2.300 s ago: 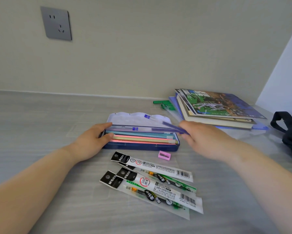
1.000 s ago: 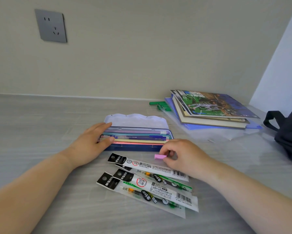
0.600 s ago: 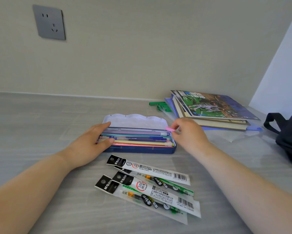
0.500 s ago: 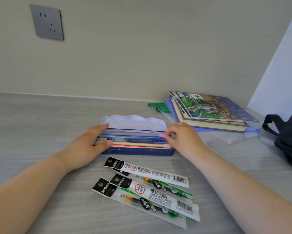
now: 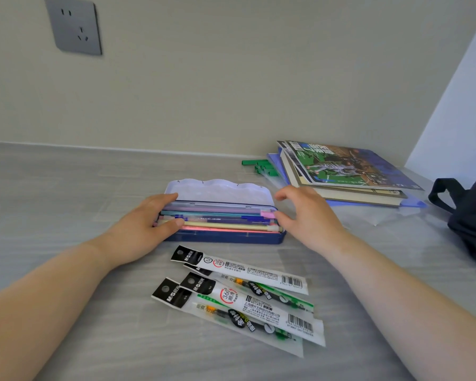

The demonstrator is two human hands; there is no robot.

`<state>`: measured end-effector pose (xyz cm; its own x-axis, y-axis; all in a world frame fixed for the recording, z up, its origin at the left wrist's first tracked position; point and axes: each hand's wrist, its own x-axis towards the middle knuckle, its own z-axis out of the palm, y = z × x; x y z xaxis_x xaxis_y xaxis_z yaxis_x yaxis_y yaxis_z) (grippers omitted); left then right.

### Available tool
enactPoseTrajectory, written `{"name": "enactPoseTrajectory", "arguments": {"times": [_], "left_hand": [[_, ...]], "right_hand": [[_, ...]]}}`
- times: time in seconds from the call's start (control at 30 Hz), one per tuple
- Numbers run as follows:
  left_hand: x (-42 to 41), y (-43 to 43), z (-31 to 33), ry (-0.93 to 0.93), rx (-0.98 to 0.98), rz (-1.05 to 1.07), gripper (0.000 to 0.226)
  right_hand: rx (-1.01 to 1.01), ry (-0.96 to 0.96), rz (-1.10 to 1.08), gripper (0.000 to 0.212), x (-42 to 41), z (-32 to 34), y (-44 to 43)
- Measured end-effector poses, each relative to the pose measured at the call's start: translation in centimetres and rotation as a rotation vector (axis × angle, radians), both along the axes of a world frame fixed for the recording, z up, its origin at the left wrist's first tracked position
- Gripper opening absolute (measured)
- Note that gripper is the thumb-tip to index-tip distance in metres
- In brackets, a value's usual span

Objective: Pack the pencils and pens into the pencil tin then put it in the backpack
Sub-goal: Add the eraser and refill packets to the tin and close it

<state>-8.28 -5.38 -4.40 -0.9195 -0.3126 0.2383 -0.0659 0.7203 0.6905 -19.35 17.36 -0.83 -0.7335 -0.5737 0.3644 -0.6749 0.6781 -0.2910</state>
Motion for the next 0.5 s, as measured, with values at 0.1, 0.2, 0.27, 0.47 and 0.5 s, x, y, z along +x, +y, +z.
{"name": "enactPoseTrajectory", "arguments": {"times": [0.1, 0.2, 0.27, 0.47, 0.5], "left_hand": [[0.5, 0.2, 0.6, 0.043, -0.079, 0.046, 0.054], [1.0, 0.9, 1.9, 0.133, -0.104, 0.072, 0.048], [1.6, 1.8, 2.7, 0.166, -0.096, 0.037, 0.04], [5.0, 3.1, 1.5, 0.006, -0.323, -0.139, 0.093], [5.4, 2.8, 1.2, -0.027, -0.336, -0.102, 0.097]], "right_hand": [[-0.048, -0.024, 0.057, 0.029, 2.0, 1.1, 0.8], [0.08, -0.175, 0.176, 0.029, 4.5, 1.8, 1.7], [0.168, -0.327, 0.242, 0.04, 6.1, 1.8, 2.4], [0.446, -0.461, 0.27, 0.088, 9.4, 1.2, 3.0], [0.477, -0.406, 0.27, 0.086, 9.7, 1.0, 2.7]]}}
